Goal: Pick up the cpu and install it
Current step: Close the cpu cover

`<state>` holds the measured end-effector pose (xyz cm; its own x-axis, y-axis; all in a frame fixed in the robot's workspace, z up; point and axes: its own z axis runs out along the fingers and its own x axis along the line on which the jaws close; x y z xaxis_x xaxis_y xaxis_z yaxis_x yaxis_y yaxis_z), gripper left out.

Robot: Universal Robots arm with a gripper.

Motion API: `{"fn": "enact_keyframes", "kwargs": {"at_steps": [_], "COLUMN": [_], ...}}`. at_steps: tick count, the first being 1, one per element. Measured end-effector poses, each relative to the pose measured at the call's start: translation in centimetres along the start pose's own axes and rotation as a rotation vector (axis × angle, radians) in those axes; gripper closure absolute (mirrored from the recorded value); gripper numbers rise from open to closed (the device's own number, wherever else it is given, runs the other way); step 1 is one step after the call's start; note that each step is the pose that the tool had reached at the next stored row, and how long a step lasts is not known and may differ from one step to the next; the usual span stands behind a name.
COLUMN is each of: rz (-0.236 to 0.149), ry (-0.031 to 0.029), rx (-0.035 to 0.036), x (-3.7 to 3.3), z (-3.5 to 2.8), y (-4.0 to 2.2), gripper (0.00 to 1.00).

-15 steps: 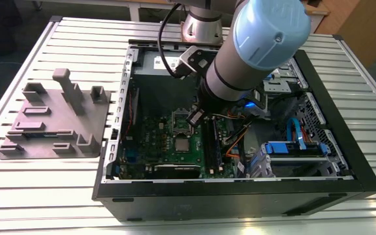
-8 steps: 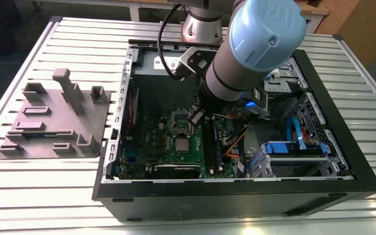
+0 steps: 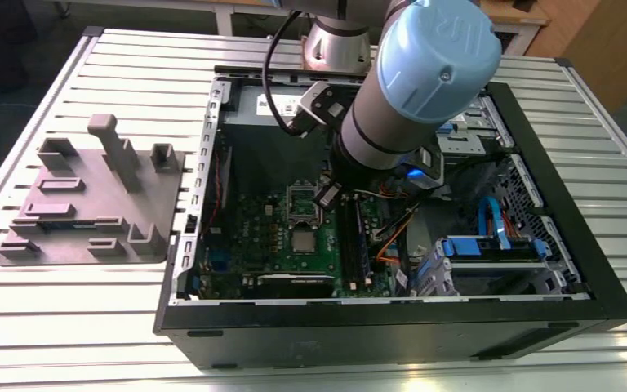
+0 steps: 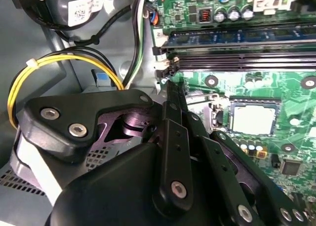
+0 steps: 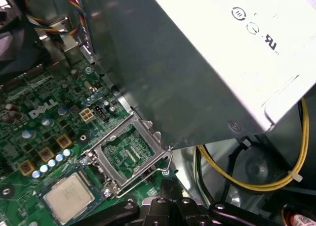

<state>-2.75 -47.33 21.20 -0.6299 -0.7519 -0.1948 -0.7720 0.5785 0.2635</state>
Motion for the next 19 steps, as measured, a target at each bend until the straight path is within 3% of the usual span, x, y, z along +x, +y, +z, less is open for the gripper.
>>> {"fn": "enact_keyframes", "kwargs": {"at_steps": [7, 19], "rz": [-0.008, -0.025], "ry": [-0.0078, -0.0244], "rx": [-0.0071, -0.0270], "x": [-0.51, -0.73], "z": [0.67, 1.70], "y": [0.34, 0.41], "gripper": [0.89, 0.89]}}
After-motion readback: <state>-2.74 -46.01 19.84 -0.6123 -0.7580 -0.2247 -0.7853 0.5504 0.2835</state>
